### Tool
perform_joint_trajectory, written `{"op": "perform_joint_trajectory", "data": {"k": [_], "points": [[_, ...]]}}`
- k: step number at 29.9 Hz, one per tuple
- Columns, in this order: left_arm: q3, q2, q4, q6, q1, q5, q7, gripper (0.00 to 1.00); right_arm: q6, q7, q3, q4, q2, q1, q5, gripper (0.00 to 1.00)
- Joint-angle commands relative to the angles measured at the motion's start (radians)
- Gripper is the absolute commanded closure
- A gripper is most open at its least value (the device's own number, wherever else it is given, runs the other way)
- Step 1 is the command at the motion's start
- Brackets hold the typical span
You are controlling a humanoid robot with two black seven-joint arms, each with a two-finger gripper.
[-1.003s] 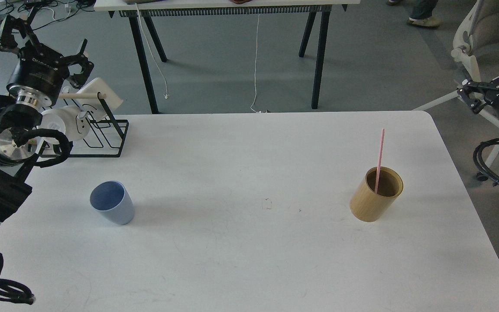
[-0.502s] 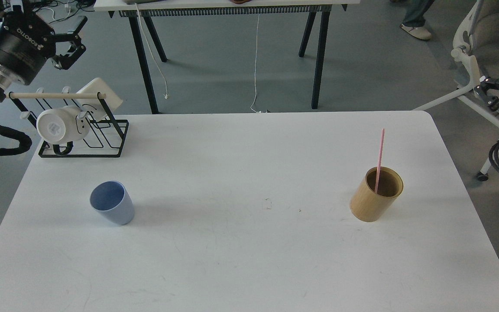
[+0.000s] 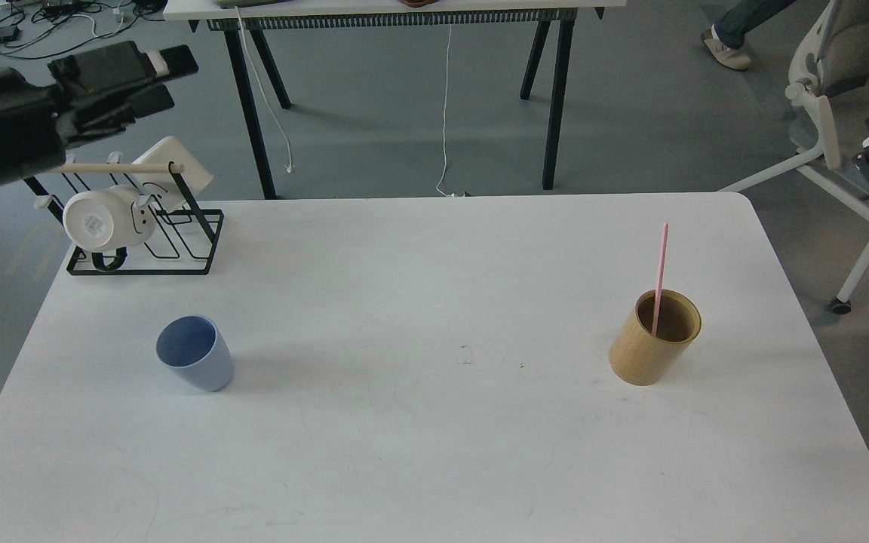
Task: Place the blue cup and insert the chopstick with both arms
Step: 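Move the left gripper down from the rack toward the light blue cup, then grasp the light blue cup with the left gripper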
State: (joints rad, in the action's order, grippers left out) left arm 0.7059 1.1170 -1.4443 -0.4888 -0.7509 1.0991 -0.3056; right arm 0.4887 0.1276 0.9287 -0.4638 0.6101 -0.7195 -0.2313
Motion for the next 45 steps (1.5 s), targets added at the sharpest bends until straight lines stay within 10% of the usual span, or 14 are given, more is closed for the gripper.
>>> {"op": "perform_joint_trajectory", "data": {"k": [1,14,25,34,45], "points": [[-0.084,0.041,-0.048,0.001,0.015,0.151,-0.006,0.05,0.000,0.007,0.005,-0.003,-0.001,0.000,0.000,0.01],[-0.486,0.064,-0.021,0.375,0.042,0.568,-0.058,0.12,0.000,0.010,0.005,0.001,0.000,0.005,0.001,0.01],[-0.508,-0.100,0.197,0.400,0.062,0.766,-0.063,0.21,0.000,0.010,0.005,0.001,0.014,0.005,0.001,0.01],[-0.513,-0.155,0.303,0.401,0.079,0.887,-0.084,0.43,0.000,0.010,0.013,0.001,0.020,0.003,0.001,0.01],[-0.514,-0.155,0.303,0.403,0.079,0.906,-0.108,0.96,0.000,0.010,0.013,0.001,0.020,0.003,0.001,0.01]]}}
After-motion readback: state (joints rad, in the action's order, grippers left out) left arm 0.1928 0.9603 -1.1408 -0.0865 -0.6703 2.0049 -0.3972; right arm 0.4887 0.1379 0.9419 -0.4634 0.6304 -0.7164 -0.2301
